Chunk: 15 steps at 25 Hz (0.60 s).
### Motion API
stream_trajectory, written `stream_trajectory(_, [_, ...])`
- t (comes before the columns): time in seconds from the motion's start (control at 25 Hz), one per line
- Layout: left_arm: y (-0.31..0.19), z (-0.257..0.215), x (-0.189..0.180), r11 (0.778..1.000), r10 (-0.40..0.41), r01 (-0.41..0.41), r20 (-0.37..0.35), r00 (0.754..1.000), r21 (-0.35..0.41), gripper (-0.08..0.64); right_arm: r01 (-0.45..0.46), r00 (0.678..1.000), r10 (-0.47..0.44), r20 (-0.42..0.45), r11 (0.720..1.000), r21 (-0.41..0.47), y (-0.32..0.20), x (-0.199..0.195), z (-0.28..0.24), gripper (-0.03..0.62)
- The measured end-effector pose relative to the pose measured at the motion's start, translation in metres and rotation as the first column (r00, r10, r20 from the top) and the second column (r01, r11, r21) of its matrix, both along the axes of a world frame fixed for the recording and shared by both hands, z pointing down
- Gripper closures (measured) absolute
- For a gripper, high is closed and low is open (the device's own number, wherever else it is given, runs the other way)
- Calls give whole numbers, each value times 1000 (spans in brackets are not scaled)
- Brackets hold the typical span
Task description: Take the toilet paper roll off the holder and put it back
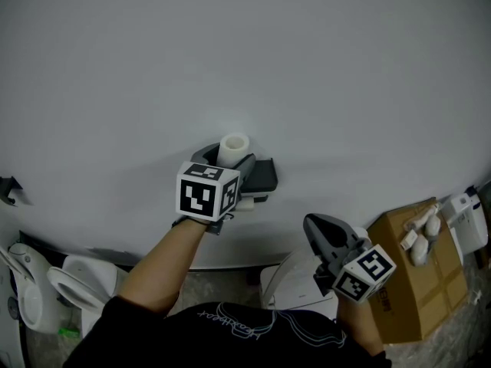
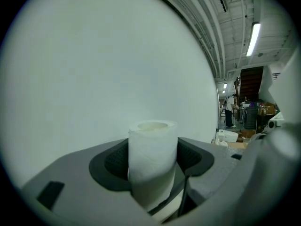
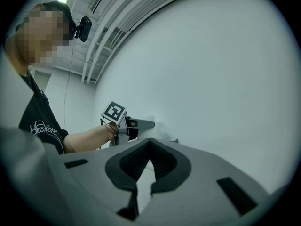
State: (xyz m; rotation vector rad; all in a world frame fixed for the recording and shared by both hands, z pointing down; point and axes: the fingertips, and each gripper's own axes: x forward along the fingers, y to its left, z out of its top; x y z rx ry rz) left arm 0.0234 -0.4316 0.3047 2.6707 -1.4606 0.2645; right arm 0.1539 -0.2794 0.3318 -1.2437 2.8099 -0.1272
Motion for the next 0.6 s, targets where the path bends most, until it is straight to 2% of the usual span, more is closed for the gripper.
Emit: stream_trajectory(0.6, [72,-33,-10,992,96,-92,-54,994,81,273,10,1000,-10,-4,1000,-21,28,-20,3,588])
